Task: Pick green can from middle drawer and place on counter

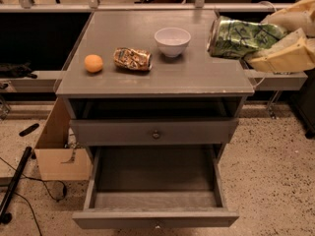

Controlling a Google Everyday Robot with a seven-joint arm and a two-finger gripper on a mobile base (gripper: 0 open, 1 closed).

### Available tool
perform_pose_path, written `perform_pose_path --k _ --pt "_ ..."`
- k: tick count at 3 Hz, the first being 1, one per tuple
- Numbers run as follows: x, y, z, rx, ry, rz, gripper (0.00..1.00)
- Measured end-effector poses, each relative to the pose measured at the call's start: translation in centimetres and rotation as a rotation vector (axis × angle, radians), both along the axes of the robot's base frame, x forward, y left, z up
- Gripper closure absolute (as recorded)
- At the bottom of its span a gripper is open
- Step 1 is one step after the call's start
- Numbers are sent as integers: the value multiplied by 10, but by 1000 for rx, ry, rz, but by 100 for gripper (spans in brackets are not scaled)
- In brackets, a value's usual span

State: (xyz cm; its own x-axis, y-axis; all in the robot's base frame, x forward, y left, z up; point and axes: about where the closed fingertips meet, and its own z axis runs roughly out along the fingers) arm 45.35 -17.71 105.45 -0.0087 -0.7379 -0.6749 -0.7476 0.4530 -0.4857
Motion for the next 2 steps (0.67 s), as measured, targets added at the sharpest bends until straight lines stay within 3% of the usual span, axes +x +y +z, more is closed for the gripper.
perform_pose_path --k 1,2 --pt "10 8 -5 -12 1 19 100" --pt "36 12 -21 -27 22 28 100"
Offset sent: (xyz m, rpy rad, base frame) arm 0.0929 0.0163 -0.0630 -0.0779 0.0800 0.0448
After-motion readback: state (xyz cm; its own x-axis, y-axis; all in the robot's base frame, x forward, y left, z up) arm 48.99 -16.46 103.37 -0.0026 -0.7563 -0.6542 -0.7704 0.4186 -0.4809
